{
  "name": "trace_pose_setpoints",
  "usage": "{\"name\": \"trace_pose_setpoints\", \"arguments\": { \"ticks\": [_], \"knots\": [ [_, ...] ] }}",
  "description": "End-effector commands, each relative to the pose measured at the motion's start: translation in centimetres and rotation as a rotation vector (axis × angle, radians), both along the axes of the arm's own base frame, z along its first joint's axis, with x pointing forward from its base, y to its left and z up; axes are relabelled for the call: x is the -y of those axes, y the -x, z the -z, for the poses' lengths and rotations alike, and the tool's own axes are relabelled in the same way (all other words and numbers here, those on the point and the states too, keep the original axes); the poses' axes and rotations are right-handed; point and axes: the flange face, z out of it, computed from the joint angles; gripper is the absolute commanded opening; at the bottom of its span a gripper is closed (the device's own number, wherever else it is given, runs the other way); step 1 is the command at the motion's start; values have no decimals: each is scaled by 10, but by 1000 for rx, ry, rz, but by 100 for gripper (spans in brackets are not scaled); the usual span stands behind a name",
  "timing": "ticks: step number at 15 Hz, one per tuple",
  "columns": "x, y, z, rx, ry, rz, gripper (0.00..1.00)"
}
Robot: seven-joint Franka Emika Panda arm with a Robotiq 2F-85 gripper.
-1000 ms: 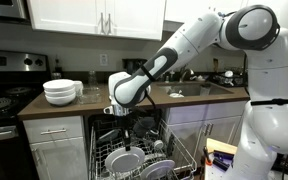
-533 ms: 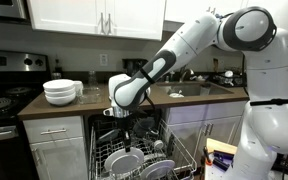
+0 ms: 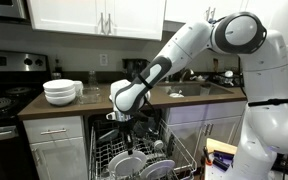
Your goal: Pick up the plate and put it in the dishwasher
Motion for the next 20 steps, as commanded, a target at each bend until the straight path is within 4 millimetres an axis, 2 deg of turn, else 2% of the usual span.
{"name": "trace_pose_setpoints", "arguments": {
  "ticks": [1,4,8,20],
  "knots": [
    [11,-7,8,-8,-8,-5,1],
    [17,-9,15,-21,-10,7,1],
    [16,-13,15,-18,-12,8,1],
    [2,-28,19,-13,-6,-24,1]
  ]
}}
